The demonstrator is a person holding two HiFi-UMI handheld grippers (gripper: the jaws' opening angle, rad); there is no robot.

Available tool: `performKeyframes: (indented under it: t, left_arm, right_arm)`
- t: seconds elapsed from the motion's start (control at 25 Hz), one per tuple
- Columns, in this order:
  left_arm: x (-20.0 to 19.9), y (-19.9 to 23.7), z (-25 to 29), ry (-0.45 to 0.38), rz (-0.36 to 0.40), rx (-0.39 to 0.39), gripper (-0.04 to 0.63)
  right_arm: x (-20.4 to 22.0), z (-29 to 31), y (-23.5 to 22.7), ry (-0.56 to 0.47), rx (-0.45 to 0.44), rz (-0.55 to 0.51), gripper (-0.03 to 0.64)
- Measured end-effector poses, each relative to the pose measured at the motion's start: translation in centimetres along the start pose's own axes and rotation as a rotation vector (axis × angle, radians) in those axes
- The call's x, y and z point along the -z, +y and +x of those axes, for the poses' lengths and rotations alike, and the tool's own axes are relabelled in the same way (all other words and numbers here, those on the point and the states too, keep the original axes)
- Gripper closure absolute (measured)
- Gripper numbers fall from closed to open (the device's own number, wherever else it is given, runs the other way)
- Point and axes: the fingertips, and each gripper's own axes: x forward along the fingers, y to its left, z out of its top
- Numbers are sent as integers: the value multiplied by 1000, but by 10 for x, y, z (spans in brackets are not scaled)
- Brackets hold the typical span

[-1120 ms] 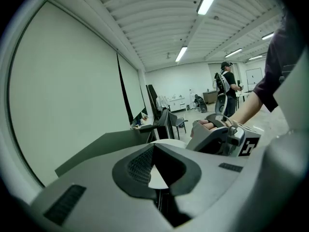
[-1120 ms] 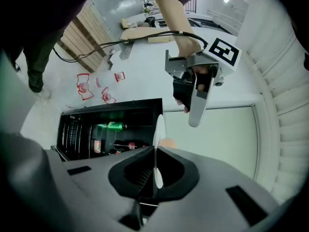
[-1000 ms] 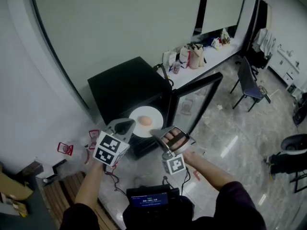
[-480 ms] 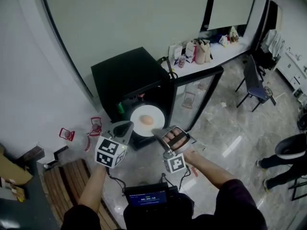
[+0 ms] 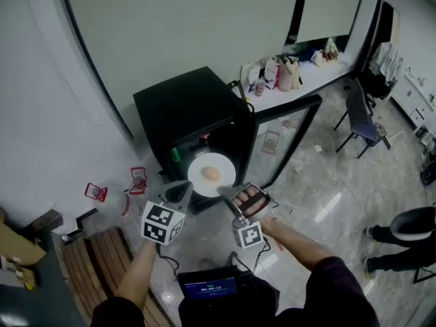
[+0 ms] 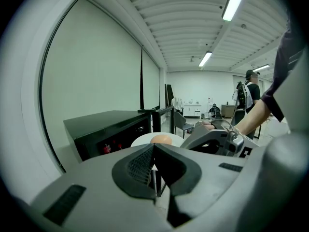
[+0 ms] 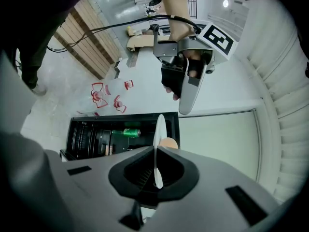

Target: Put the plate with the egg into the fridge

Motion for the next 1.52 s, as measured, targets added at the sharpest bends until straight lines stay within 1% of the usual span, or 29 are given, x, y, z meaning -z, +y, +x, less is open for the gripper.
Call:
performKeyframes:
  t: [0.08,0.16,0.28,0.36,0.52,0.68,0.84,0.92,1.04,1.24,1.36,1.52]
  left_arm:
    - [15,-2,6,7,12,-2,584]
    - [34,0,14,19,36,-20,584]
    - [63,3,37,33,22,-47,584]
    - [80,9,58,40,6,-68,584]
    - [121,31,107,62,-11,-134,584]
    - [164,53,162,82,-8,-182,584]
    - [208,63,212,133,-4,-182,584]
    - [229,63,231,156,3,-168,584]
    - [253,65,253,181,12,-150,584]
    - [277,74,278,195,-22,-154,584]
    - [286,82,288,198,-44,-163,584]
    - [297,88,297,217,-55,-156,584]
  right_arm:
    - [-3,10,11,6,-16,-7,594]
    - [-6,26,25,9,-34,-3,594]
    - [-3,57,50,5,-52,-15,594]
    - [6,82,69,1,-67,-33,594]
    - [30,135,106,5,-80,-36,594]
    - [55,183,144,13,-94,-36,594]
    - [70,221,187,-14,-100,-12,593]
    - [72,234,205,-28,-112,-41,592]
    - [73,250,218,-45,-98,-80,592]
    - [74,270,241,-63,-71,-88,592]
    - [73,278,254,-75,-73,-79,592]
    - [74,286,265,-84,-87,-57,593]
